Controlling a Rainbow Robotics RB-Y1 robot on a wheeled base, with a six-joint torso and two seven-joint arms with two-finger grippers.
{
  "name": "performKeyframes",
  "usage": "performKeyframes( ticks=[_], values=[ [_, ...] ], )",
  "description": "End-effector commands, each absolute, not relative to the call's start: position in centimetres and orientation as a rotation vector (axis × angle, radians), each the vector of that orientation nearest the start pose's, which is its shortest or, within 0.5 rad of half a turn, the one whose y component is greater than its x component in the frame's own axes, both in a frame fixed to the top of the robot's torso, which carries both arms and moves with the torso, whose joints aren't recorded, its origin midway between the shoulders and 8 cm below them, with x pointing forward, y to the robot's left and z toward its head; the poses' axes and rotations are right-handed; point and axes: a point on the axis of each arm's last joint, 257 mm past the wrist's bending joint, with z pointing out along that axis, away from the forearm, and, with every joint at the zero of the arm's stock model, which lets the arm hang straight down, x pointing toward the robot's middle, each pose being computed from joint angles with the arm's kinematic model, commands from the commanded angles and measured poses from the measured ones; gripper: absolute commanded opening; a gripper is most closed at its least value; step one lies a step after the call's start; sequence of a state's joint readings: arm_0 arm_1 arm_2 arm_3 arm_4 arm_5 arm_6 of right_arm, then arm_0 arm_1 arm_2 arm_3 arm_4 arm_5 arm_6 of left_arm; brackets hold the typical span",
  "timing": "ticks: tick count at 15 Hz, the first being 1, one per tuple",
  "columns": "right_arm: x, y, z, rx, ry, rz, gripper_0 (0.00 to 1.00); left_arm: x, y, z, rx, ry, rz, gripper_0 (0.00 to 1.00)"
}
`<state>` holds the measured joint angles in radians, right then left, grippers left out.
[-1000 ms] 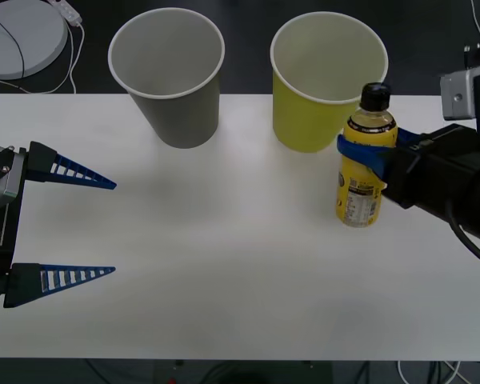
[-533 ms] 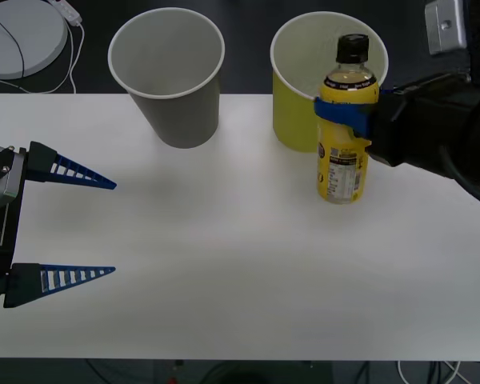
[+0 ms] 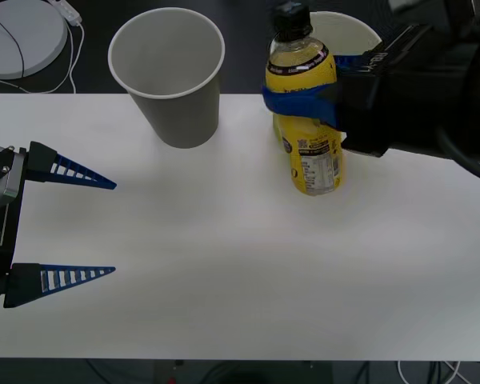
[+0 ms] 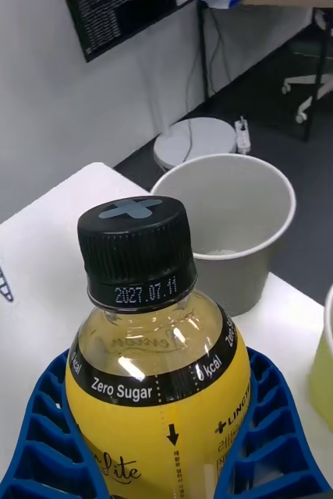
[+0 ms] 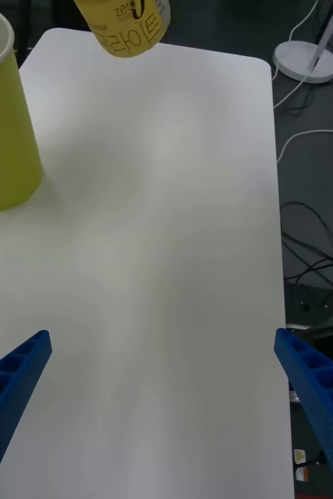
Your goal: Put the can into the green bin and the plastic bottle into the gray bin
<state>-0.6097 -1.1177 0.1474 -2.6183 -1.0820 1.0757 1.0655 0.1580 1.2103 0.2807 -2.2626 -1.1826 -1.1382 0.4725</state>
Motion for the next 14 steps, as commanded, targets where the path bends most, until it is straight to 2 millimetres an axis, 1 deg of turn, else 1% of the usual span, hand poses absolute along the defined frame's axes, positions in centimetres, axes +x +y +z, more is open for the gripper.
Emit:
performKeyframes(
  ticks=[1,5,10,14],
  values=[
    [36.3,-4.3,4.7,-0.974,1.718,0.399,0.00,30.4,19.0,-9.0,1.595,1.568,-0.455,1.00],
    [38.5,-2.8,4.8,-1.010,1.746,0.359,0.00,30.4,19.0,-9.0,1.595,1.568,-0.455,1.00],
    [41.0,-1.2,5.6,-0.995,1.801,0.349,0.00,30.4,19.0,-9.0,1.595,1.568,-0.455,1.00],
    [42.7,0.7,6.3,-0.980,1.862,0.350,0.00,30.4,19.0,-9.0,1.595,1.568,-0.455,1.00]
  ],
)
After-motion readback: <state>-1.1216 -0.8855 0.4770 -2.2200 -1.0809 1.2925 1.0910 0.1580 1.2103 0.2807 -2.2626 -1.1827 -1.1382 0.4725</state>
